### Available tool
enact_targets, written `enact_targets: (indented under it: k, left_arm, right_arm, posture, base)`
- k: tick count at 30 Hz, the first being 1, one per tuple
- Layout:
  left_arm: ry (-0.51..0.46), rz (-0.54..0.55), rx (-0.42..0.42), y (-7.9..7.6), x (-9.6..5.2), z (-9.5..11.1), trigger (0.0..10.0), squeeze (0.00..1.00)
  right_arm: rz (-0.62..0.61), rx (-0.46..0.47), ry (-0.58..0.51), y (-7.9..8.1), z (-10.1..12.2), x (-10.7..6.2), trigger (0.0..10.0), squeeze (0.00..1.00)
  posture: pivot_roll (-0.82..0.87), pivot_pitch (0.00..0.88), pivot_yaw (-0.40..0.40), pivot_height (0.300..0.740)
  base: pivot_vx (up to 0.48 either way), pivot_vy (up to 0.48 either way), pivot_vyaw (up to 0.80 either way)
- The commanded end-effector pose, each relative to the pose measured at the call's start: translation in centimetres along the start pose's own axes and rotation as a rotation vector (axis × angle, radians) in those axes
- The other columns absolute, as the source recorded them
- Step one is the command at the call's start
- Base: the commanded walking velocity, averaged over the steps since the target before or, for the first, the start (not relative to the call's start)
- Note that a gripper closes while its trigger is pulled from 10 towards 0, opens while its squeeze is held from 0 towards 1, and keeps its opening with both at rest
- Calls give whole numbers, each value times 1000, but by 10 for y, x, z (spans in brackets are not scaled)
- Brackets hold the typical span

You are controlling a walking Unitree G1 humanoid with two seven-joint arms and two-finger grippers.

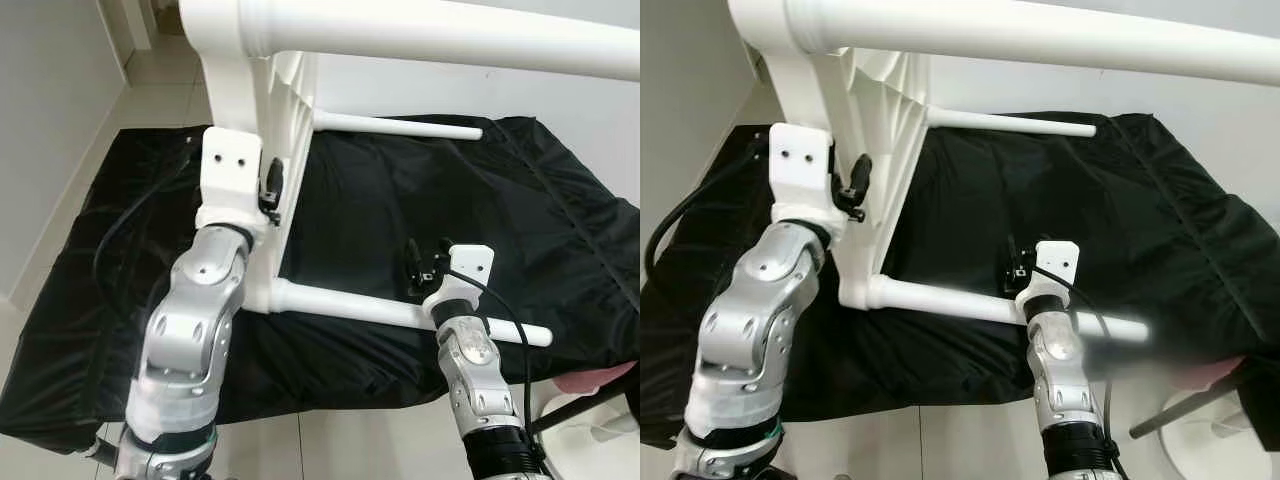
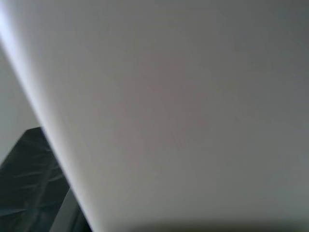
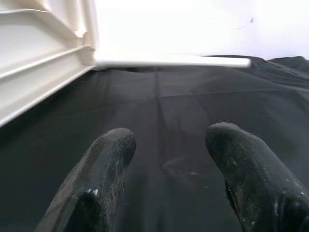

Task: Building children table

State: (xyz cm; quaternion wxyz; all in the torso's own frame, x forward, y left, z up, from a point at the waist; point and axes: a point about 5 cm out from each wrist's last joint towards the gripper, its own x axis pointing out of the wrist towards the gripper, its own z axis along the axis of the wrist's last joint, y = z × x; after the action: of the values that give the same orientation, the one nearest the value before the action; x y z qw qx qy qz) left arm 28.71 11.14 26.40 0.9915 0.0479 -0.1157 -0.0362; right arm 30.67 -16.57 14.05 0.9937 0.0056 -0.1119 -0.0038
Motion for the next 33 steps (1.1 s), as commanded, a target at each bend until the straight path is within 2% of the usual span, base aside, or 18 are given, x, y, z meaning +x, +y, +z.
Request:
enact_targets:
  k: [1, 2, 3, 11, 13, 20, 28, 32, 33]
  left_arm:
    - [-4, 227, 83, 29, -5, 0, 0, 0]
    - [-11, 273, 110, 40, -14, 3, 0, 0]
    - [-13, 286, 118, 43, -16, 4, 0, 0]
    - [-46, 347, 188, 57, -32, 15, 0, 0]
    - [-45, 349, 194, 57, -34, 15, 0, 0]
    - [-54, 391, 260, 75, -41, 18, 0, 0]
    - [-57, 403, 285, 83, -47, 22, 0, 0]
    - [-41, 396, 286, 80, -50, 20, 0, 0]
    - [-48, 368, 282, 77, -48, 20, 3569, 0]
  right_arm:
    - [-5, 2, -2, -2, -1, -1, 10000, 0]
    - [-10, -4, 1, -4, -2, -1, 10000, 0]
    - [-11, -5, 1, -5, -2, -1, 10000, 0]
    - [-6, -10, -1, -6, -1, 5, 10000, 0]
    - [-6, -10, -1, -7, -1, 5, 10000, 0]
    - [6, -15, -1, -6, 0, 10, 10000, 0]
    - [11, -16, 1, -5, -2, 10, 10000, 0]
    - [7, -15, 3, -7, -2, 10, 10000, 0]
    - [11, -15, 4, -6, -3, 10, 10000, 0]
  posture:
    - [70, 43, -4, 740]
    - [76, 49, -9, 740]
    - [76, 49, -9, 740]
    - [89, 70, -28, 740]
    - [89, 70, -28, 740]
    - [99, 78, -39, 740]
    - [102, 81, -36, 740]
    - [104, 80, -38, 740]
    - [100, 79, -38, 740]
  base:
    - [0, 0, 0]
    - [0, 0, 0]
    - [0, 0, 0]
    - [0, 0, 0]
    - [0, 0, 0]
    - [0, 0, 0]
    - [0, 0, 0]
    - [0, 0, 0]
    - [0, 0, 0]
